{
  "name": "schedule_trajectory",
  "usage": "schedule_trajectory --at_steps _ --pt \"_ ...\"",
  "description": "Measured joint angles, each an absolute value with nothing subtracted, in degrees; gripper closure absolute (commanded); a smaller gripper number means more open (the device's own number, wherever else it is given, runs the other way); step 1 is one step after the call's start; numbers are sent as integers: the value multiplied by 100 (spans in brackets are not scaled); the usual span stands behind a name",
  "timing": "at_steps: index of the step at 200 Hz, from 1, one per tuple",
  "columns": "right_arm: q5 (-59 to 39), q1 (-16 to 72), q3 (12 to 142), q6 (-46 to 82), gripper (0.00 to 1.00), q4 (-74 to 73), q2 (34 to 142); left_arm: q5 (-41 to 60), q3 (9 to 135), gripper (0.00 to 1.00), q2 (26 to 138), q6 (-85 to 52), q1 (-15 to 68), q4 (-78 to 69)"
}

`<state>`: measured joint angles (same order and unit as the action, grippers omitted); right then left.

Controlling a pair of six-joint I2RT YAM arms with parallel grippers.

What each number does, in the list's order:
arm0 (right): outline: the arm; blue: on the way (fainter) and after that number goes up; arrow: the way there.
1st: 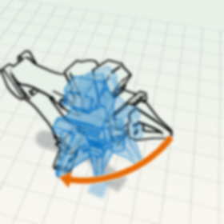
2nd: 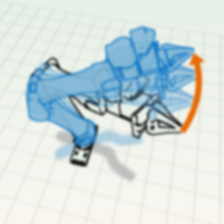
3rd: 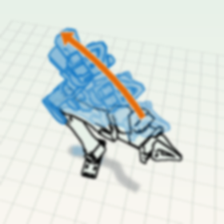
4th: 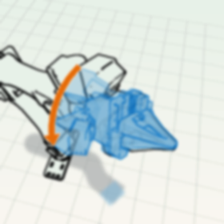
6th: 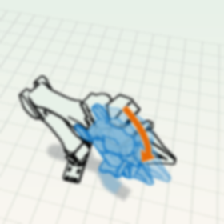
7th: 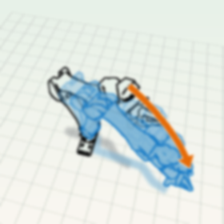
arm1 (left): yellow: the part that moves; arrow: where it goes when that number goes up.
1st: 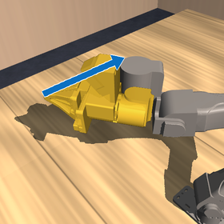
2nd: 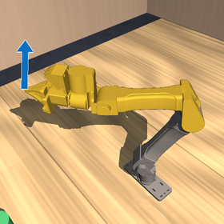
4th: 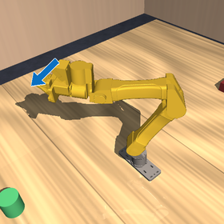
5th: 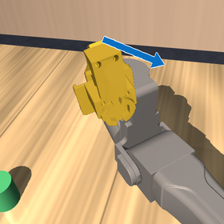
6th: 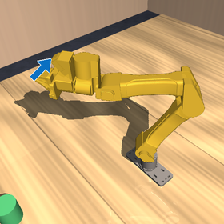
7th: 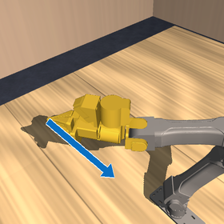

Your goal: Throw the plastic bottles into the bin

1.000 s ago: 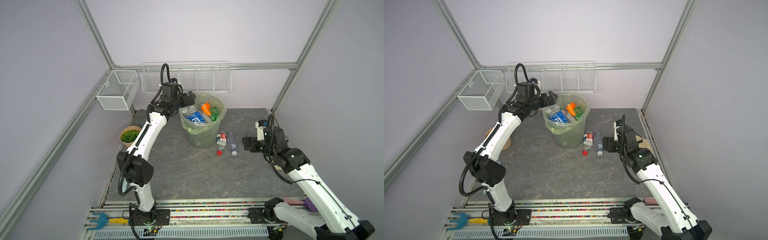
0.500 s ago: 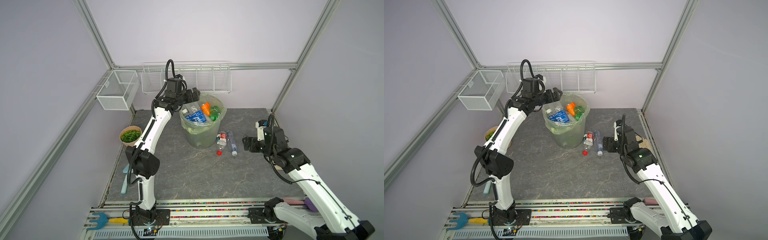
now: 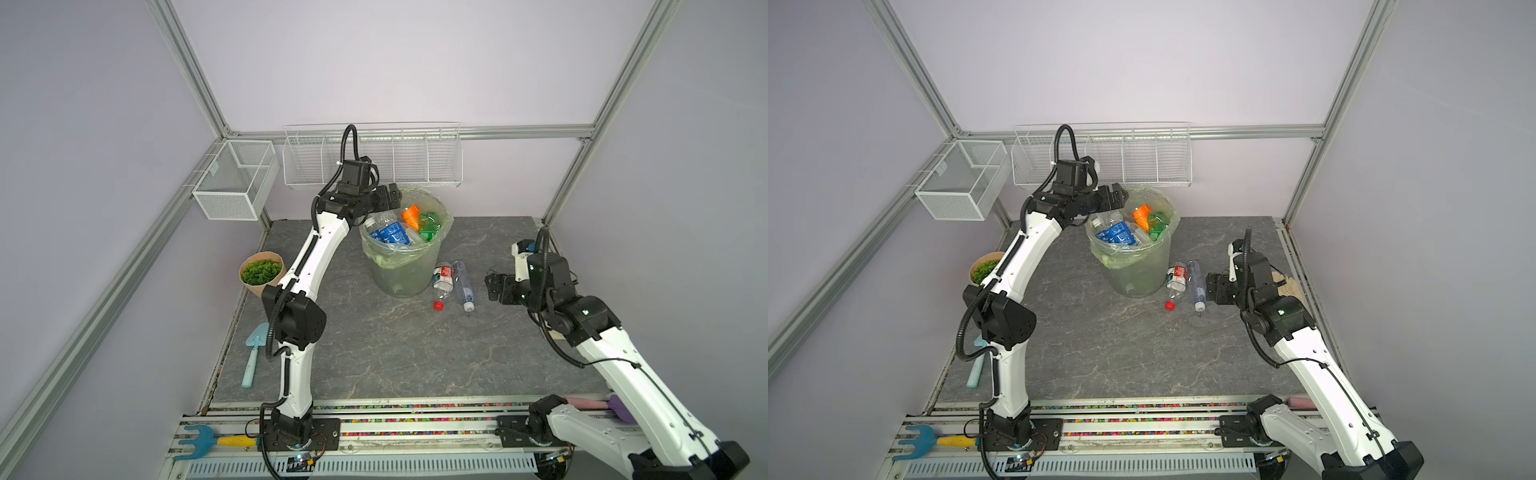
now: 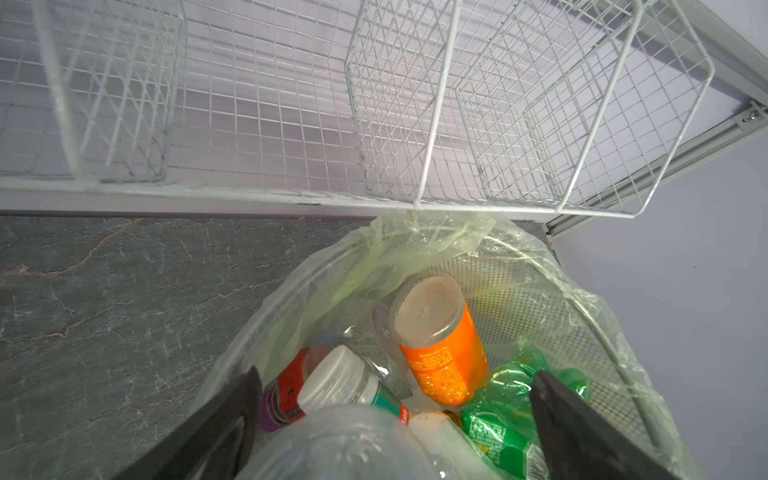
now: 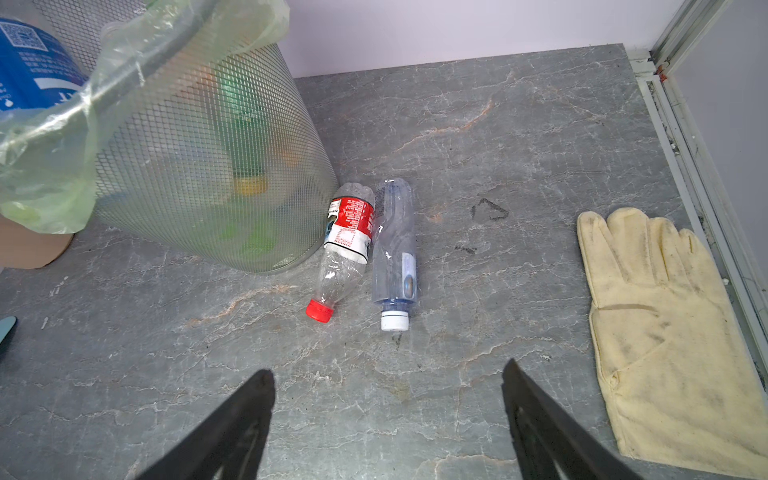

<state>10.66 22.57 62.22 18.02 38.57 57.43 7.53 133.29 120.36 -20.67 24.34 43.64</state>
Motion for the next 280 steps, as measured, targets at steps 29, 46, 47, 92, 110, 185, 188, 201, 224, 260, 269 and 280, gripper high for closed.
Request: schedule_trajectory --at_steps 29,46,47,92,110,185,188,201,224,260,269,280 --pt "1063 2252 6222 1802 12 3857 5743 637 13362 0 12036 -1927 2440 4484" --pt "1066 2252 6222 1802 12 3857 5741 526 13465 0 12040 -1815 2440 4580" --pt "1066 2252 6222 1802 12 3857 5741 523 13472 0 12040 -1813 2440 4584" --pt "1066 2252 6222 1802 12 3857 5712 237 13911 1 12044 -1538 2440 4742" --pt "1066 2252 6222 1802 11 3857 5712 211 14049 1 12046 -1485 2440 4816" --pt "1066 2202 6329 1806 12 3857 6147 169 13576 1 11509 -1448 2440 4786" --pt "1055 2191 6348 1806 12 3863 6191 169 13489 1 11432 -1448 2440 4762" --pt "996 2139 6442 1806 11 3857 6431 150 13076 1 10978 -1448 2440 4639" --pt "829 2032 6584 1806 12 3848 6875 143 12130 1 9963 -1452 2440 4198" --pt "534 1855 6917 1804 11 3817 7784 137 10683 1 8447 -1457 2445 3406" --pt "478 1828 7022 1802 11 3806 8029 139 10326 1 8130 -1472 2445 3227" --pt "421 1806 7170 1800 11 3802 8348 150 9909 1 7760 -1496 2445 3057"
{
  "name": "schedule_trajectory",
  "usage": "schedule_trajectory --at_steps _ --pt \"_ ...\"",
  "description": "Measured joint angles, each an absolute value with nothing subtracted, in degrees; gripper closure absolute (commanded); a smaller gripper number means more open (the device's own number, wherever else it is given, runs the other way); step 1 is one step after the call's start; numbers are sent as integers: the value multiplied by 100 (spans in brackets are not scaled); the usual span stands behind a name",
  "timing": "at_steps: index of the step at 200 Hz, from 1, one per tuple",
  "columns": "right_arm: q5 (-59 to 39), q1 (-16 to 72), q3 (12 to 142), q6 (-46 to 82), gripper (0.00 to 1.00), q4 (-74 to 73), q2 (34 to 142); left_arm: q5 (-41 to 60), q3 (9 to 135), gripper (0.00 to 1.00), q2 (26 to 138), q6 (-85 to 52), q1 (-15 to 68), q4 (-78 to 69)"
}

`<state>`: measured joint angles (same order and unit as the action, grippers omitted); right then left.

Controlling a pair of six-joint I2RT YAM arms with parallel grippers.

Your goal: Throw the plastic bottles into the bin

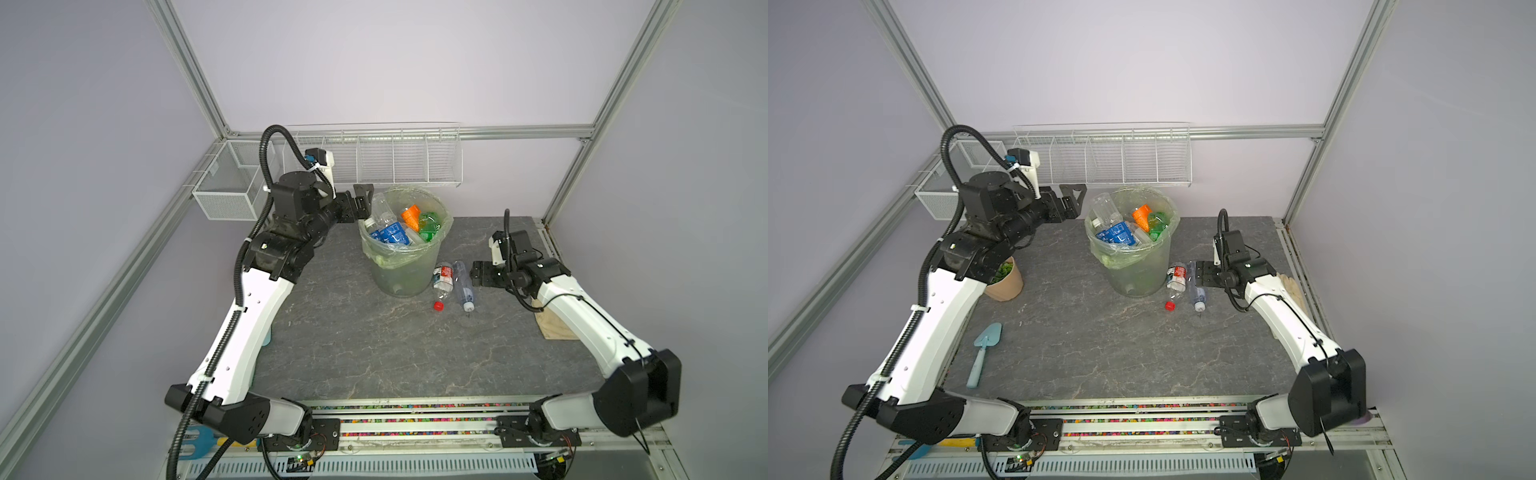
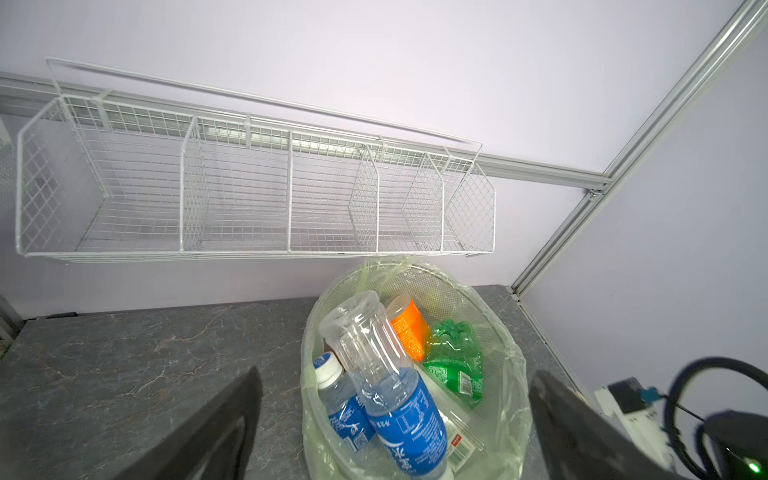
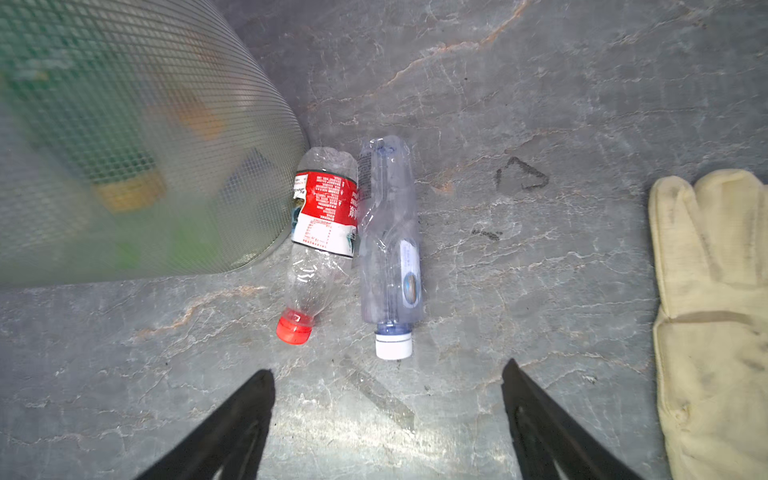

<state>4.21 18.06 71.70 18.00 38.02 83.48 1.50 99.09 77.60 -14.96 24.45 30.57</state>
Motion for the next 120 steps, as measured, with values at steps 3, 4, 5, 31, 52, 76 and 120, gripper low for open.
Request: schedule_trajectory --at_steps 3,4,5,31,52,76,120 --pt "416 1802 7214 1800 12 3802 8425 152 9806 1 7686 -1496 2445 3017" --pt "410 1802 7223 1800 11 3802 8444 152 9760 1 7644 -1498 2445 3004" --pt "408 1802 7242 1798 11 3793 8484 154 9736 1 7620 -1498 2445 3000" --pt "325 1776 7644 1756 11 3782 9185 161 8847 1 6934 -1590 2451 2762" --pt "287 1747 7979 1712 8 3774 9754 183 8263 1 6436 -1643 2451 2683" --pt "233 1719 8311 1671 5 3774 10359 185 7752 1 5913 -1715 2451 2661" --pt "226 1706 8680 1647 1 3811 11170 174 6971 1 5151 -1828 2451 2700"
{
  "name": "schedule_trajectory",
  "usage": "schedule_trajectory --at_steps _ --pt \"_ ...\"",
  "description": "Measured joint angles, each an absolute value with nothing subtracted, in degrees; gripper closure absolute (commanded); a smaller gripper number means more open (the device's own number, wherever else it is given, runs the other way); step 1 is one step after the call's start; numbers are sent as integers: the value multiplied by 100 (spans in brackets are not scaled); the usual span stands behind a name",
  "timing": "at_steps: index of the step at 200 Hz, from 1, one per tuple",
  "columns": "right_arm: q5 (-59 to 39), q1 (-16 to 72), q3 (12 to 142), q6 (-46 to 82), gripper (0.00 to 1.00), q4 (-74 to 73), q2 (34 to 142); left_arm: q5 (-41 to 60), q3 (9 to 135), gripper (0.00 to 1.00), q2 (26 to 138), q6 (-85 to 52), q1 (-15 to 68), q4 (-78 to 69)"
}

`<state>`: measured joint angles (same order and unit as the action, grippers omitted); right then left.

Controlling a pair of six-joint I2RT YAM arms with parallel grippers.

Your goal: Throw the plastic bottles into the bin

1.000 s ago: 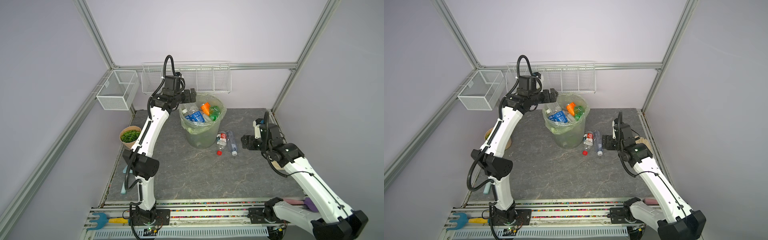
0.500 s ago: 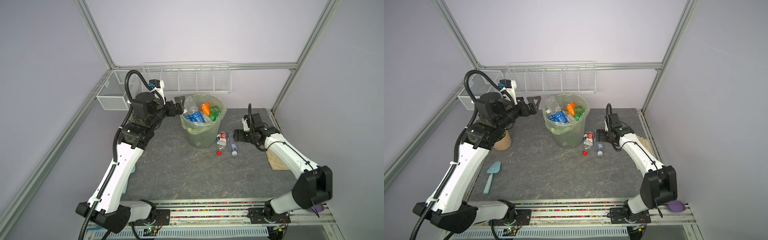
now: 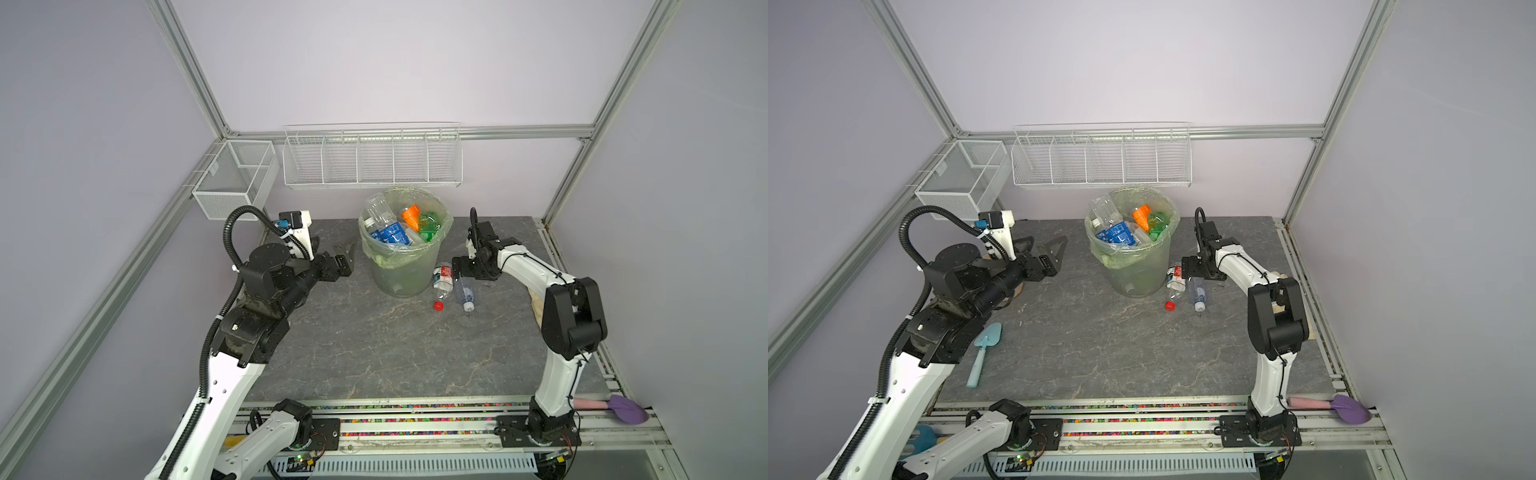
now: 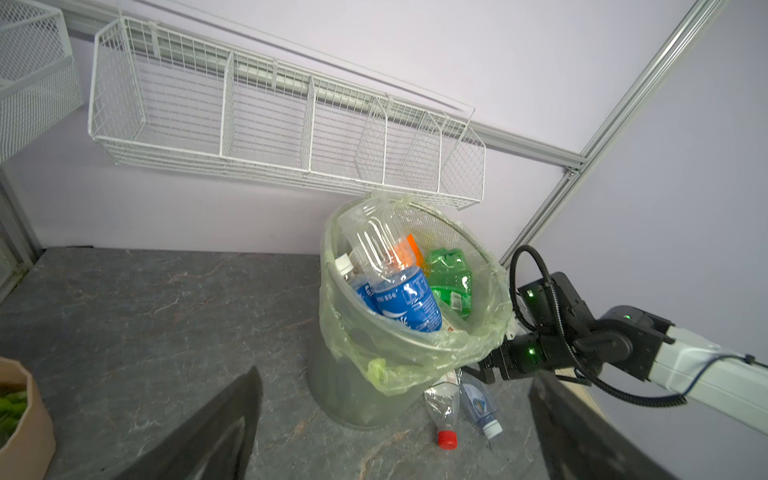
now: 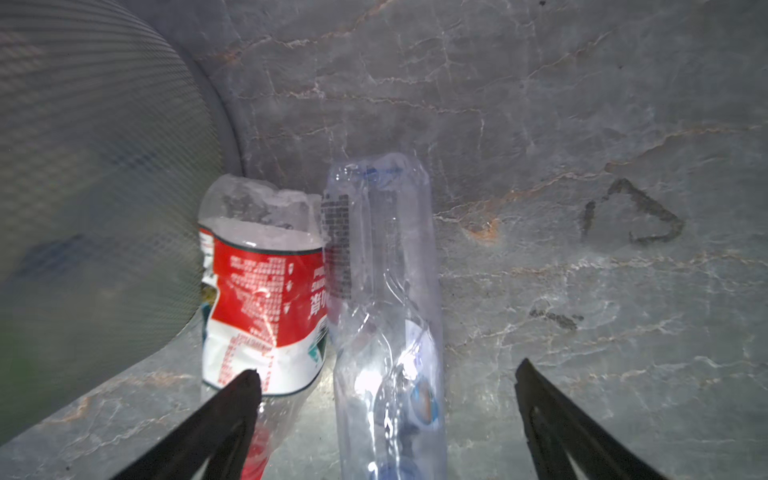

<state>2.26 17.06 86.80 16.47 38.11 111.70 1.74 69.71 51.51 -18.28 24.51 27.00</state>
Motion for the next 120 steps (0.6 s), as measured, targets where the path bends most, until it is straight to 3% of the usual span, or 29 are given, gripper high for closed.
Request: schedule_trajectory --at_steps 63,120 --pt "268 1695 9011 1632 18 3876 11681 84 6128 1 4471 -2038 2451 2952" --pt "388 1695 9043 1623 24 3889 11917 -16 5579 1 3948 -2276 2451 3087"
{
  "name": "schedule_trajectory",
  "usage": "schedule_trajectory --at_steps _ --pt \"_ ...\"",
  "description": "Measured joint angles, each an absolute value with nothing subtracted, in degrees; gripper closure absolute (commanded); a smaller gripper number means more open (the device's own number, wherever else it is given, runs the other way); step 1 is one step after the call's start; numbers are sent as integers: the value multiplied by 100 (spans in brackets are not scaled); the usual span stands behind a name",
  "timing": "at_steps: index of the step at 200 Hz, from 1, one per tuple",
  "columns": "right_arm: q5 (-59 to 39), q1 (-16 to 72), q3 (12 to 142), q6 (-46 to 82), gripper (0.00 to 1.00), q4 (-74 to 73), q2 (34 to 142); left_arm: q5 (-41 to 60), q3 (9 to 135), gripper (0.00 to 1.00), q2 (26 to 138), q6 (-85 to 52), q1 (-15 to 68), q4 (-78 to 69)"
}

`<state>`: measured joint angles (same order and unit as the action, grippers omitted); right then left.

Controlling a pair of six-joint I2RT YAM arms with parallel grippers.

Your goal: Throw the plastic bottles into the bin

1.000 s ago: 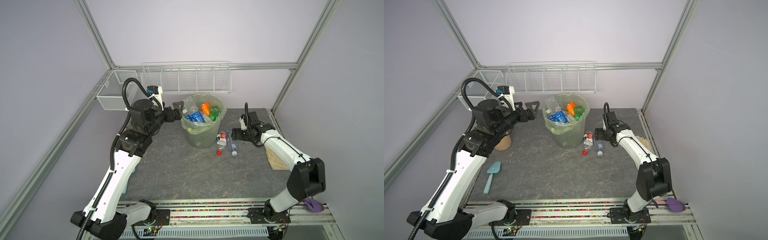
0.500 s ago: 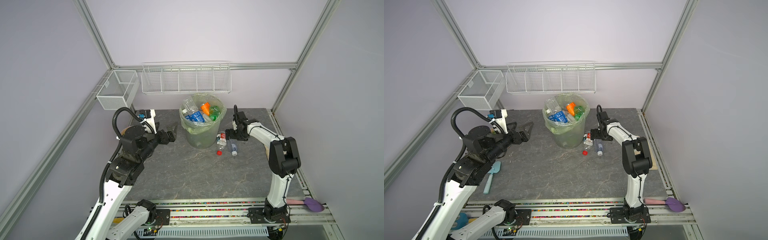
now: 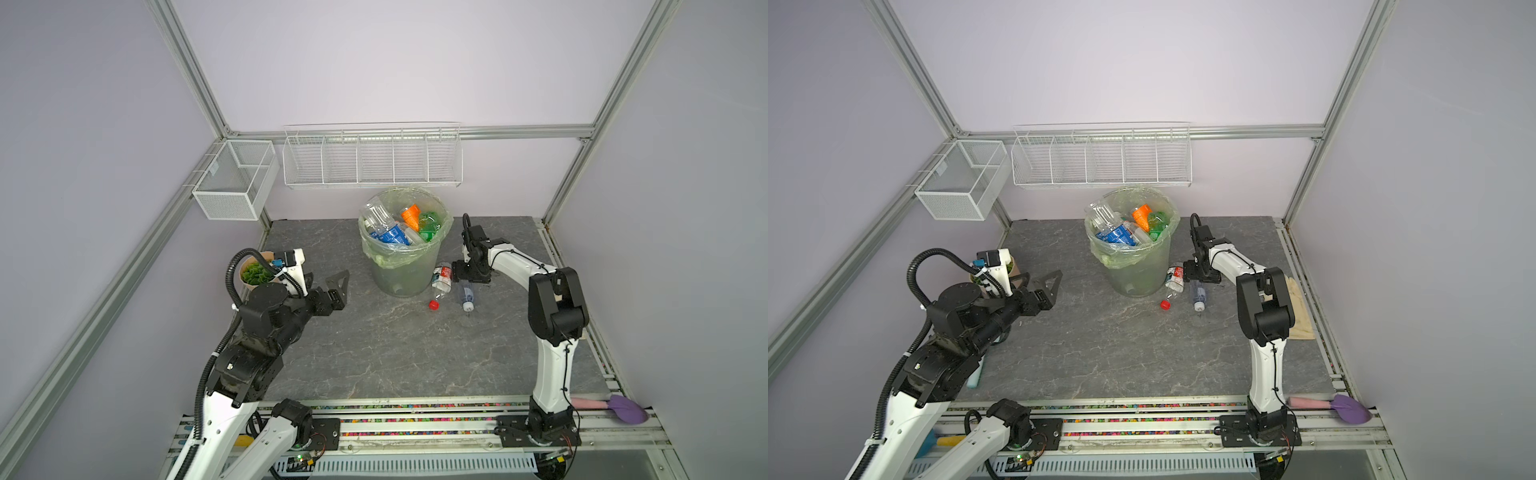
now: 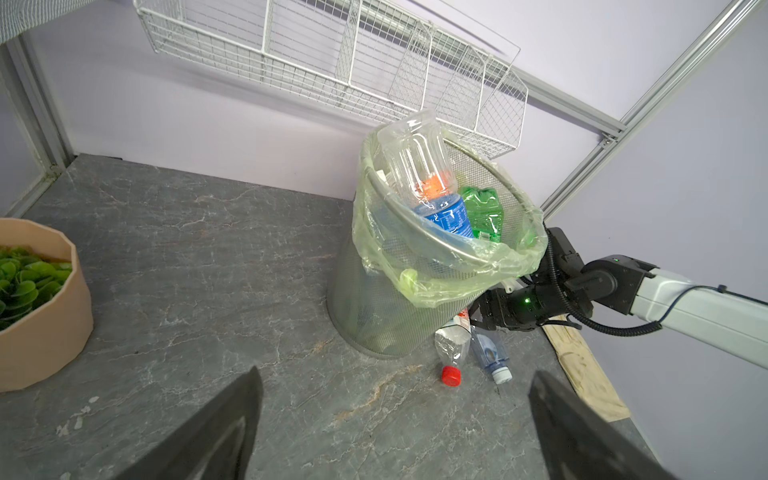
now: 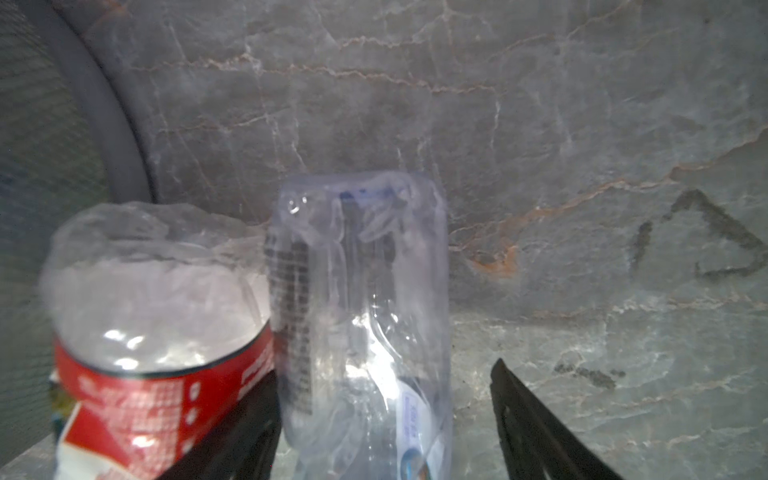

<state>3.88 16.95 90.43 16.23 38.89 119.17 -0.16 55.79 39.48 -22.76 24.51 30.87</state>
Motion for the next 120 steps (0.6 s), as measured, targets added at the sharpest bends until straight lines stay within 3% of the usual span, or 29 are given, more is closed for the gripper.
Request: schedule_trajectory --at_steps 35,63,99,120 --pt "469 1695 9021 1614 42 3892 11917 -19 5299 1 3918 -2403 2451 3179" --pt "471 1697 8969 1610 45 3839 11907 -23 5282 1 3900 -2440 2451 3203" --pt "480 1695 8871 1599 61 3750 11861 -36 5282 1 3894 -2458 2451 3203" --pt "497 1695 8739 1603 63 3662 11756 -47 5282 1 3889 -2482 2451 3203"
